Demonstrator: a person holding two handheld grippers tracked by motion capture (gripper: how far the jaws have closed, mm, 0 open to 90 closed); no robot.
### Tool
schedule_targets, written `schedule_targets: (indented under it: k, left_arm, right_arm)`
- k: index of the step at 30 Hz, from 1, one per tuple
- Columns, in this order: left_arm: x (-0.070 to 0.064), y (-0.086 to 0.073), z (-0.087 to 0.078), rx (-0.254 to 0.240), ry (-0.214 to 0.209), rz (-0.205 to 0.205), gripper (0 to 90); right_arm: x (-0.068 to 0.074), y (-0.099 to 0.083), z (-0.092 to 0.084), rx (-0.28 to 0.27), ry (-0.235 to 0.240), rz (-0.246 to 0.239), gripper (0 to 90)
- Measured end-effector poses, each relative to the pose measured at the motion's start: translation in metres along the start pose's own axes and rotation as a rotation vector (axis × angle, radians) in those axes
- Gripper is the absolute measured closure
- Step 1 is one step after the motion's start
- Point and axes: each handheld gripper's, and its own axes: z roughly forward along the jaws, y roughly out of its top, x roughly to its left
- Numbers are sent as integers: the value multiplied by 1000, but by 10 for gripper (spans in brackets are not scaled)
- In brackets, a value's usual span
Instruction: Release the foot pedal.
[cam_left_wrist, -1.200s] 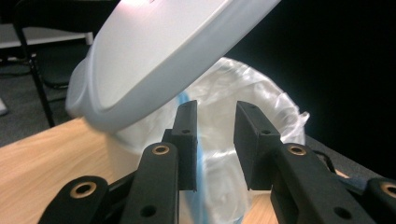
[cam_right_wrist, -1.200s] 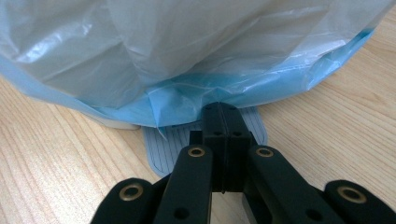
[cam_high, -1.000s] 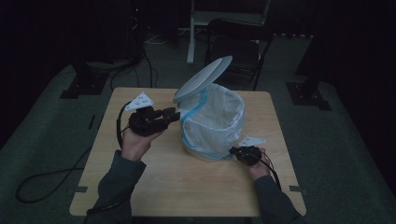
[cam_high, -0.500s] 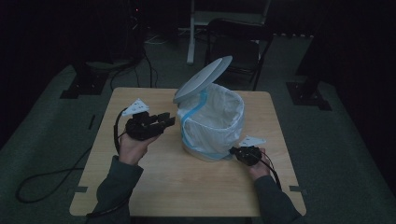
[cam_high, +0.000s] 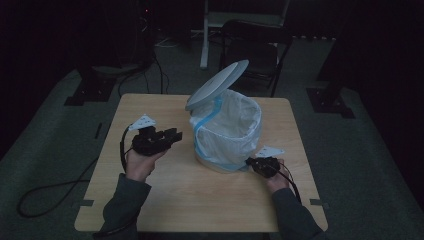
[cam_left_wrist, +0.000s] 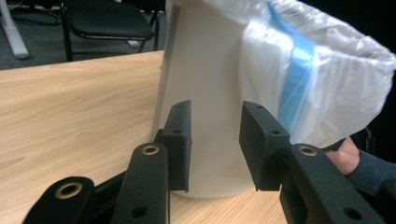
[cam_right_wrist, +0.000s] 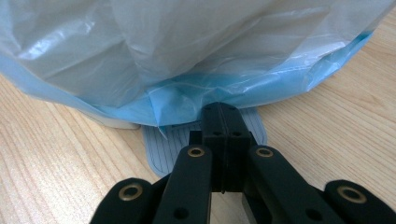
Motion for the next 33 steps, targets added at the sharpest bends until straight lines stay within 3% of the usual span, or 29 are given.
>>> schedule_targets:
  k: [21, 33]
  left_arm:
    - [20, -27, 10, 46, 11, -79, 652]
    - [25, -38, 14, 65, 11, -98, 652]
  right_arm:
    - [1, 0, -1, -4, -3, -5, 900]
    - [2, 3, -6, -25, -15, -10, 900]
